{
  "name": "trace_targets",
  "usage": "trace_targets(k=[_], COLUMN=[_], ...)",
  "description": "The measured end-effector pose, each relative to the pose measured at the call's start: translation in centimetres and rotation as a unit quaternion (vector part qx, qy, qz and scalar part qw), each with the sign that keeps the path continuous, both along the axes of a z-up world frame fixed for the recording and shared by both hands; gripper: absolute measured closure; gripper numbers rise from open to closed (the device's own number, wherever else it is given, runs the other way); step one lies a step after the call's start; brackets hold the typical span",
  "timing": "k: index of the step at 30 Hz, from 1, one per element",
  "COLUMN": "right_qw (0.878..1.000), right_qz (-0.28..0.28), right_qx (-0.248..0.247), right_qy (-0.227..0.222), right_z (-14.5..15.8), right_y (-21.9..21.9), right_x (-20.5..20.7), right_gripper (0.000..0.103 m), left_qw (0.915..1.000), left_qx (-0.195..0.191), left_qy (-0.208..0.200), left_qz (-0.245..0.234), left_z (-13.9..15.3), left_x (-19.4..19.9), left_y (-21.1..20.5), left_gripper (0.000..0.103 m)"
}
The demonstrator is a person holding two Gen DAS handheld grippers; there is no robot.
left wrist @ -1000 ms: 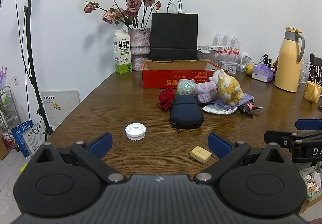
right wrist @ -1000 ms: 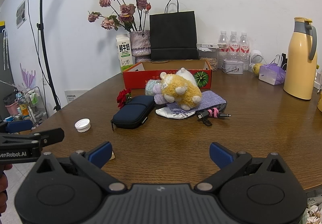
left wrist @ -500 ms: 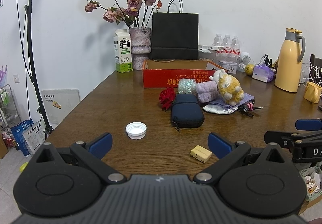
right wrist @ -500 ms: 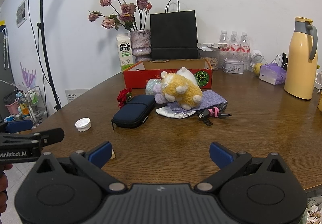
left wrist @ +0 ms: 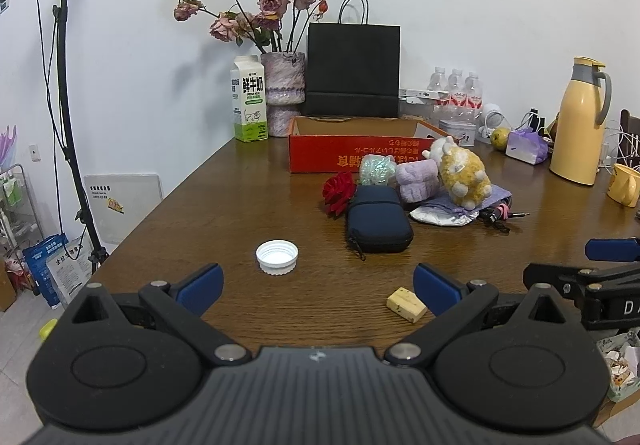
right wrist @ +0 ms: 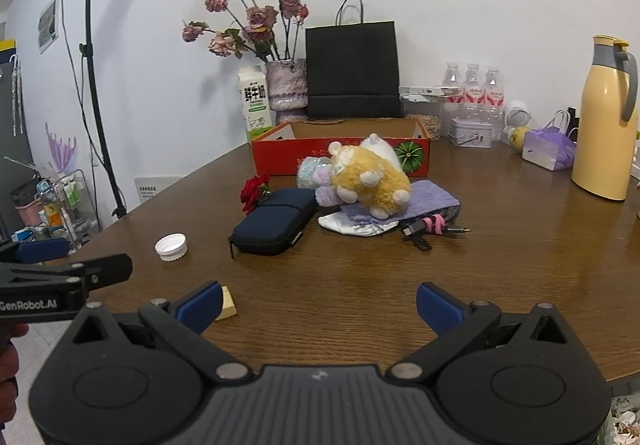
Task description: Organize objects
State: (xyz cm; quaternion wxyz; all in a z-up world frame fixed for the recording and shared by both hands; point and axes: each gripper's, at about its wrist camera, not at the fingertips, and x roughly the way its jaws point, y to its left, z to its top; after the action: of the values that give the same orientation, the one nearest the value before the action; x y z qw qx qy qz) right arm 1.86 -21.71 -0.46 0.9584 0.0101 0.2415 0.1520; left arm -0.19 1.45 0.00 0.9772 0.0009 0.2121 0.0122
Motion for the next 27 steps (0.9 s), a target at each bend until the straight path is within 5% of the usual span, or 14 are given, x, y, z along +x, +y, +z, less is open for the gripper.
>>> trace_targets(k=[12,27], right_qw=[0.999,0.994], right_qz=[0.035,0.087], right_qx=[-0.018,-0.053], right_qy=[0.023,0.037], right_z=[-1.7,-4.4], right_y=[3.1,8.8], right_x=[1.5,4.6], right_gripper=[0.001,0.042], left_qw=[0.9999,0.9994], left_qx=[0.001,-0.016], left_qy=[0.007,0.023], left_qz=[0.011,0.022], left_z=[-1.0,-3.1], left_x=[0.9,2.2], left_y=[2.5,6.9], left_gripper=[0.000,0.000])
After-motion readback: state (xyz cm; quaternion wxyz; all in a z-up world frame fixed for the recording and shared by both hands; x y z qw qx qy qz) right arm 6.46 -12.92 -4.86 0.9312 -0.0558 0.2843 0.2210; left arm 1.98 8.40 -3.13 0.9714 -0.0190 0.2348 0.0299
